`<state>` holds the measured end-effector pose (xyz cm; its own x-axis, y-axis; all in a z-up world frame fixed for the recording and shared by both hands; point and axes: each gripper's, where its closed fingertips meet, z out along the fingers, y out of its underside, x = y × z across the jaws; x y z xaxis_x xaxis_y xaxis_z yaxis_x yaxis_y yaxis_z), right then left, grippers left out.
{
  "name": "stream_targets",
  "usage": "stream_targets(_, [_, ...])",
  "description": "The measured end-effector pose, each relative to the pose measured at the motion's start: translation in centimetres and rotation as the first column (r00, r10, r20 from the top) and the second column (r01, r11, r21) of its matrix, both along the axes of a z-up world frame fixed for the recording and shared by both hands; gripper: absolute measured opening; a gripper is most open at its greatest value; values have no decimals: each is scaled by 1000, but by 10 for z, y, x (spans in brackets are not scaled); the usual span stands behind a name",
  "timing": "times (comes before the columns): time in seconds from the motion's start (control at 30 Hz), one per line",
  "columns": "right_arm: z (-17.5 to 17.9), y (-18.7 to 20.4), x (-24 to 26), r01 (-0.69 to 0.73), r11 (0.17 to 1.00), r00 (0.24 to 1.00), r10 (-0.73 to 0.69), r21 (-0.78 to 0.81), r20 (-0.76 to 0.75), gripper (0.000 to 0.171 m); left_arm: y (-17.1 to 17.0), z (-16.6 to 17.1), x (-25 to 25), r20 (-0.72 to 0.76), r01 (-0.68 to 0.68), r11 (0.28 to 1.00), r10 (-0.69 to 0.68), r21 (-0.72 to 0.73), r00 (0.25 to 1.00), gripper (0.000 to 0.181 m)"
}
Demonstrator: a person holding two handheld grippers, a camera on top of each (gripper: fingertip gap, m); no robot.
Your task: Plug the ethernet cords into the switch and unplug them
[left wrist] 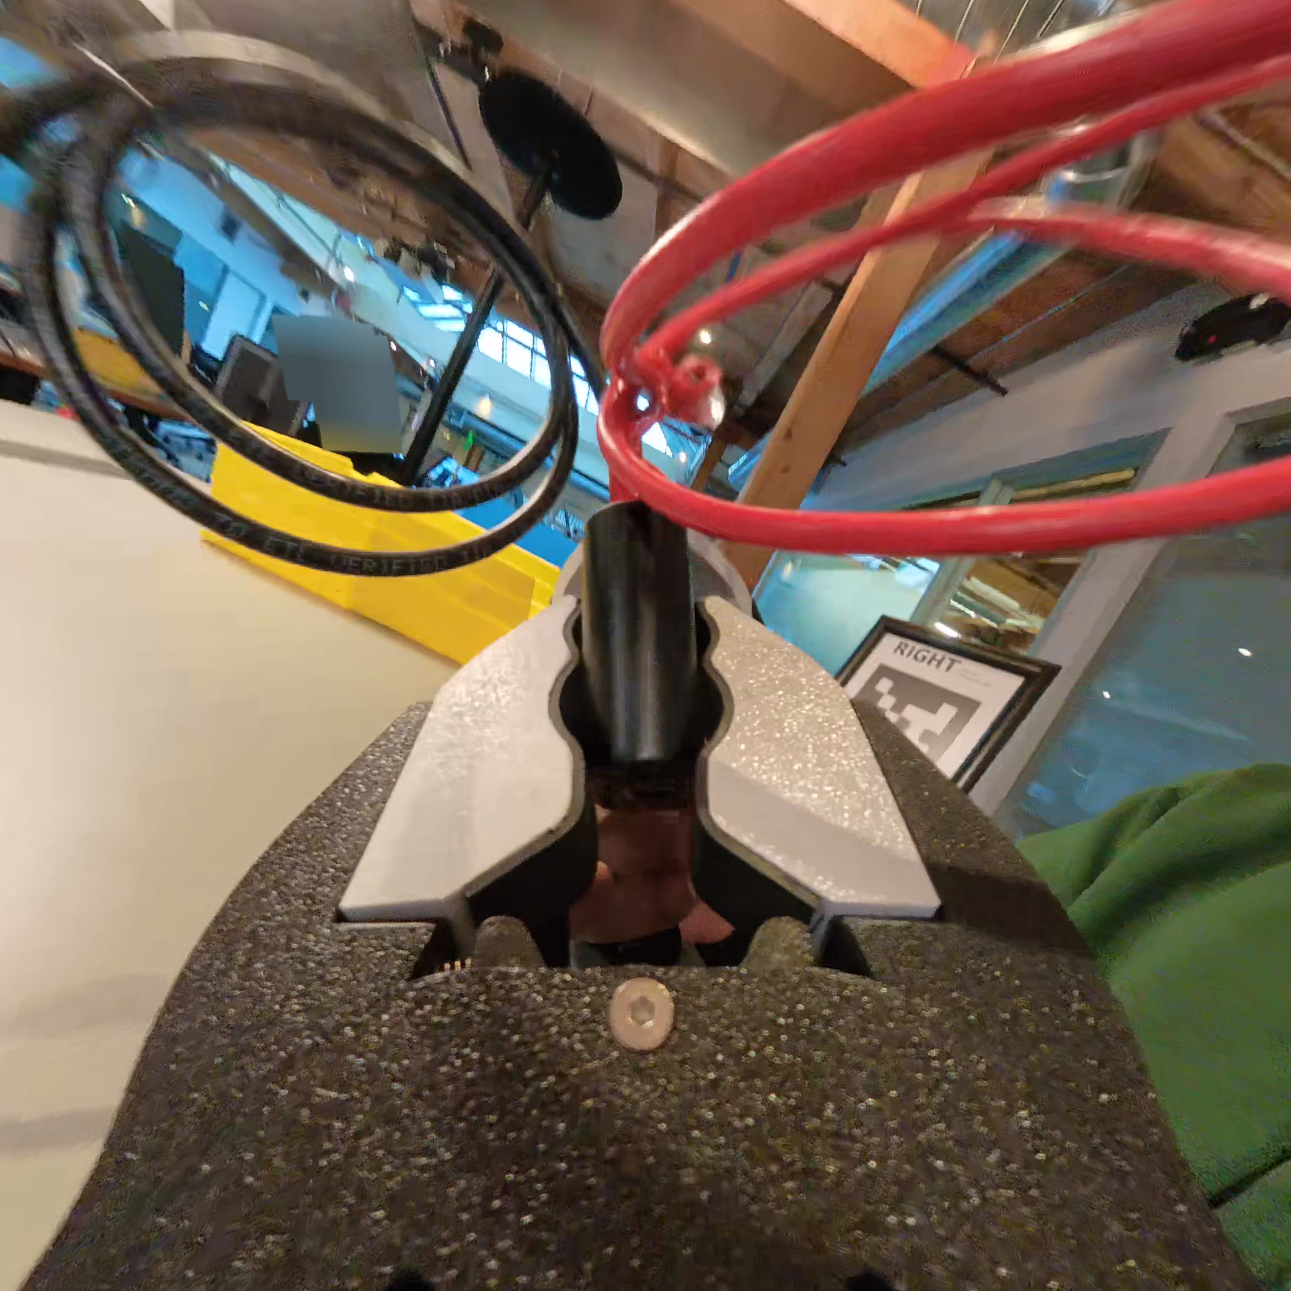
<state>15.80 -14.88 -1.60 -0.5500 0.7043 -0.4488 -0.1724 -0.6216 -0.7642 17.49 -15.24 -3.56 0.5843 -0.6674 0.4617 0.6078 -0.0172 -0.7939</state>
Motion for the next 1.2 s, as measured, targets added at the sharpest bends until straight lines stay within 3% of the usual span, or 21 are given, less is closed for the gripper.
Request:
stream_targets(0.43, [-17,-3,8,-19,945,981,-46,326,190,20,-5,2,-6,-4,-3,1000,3,24,1000,27])
stream_targets(0.63, [-29,-10,10,-107,932,965,13,347,263,25,-6,3,-8,5,-8,999,8,34,1000,27])
stream_targets(1.2, [-25,-11,9,-122,956,968,55,267,246,17,-5,2,-4,-28,-17,999,18,29,999,27])
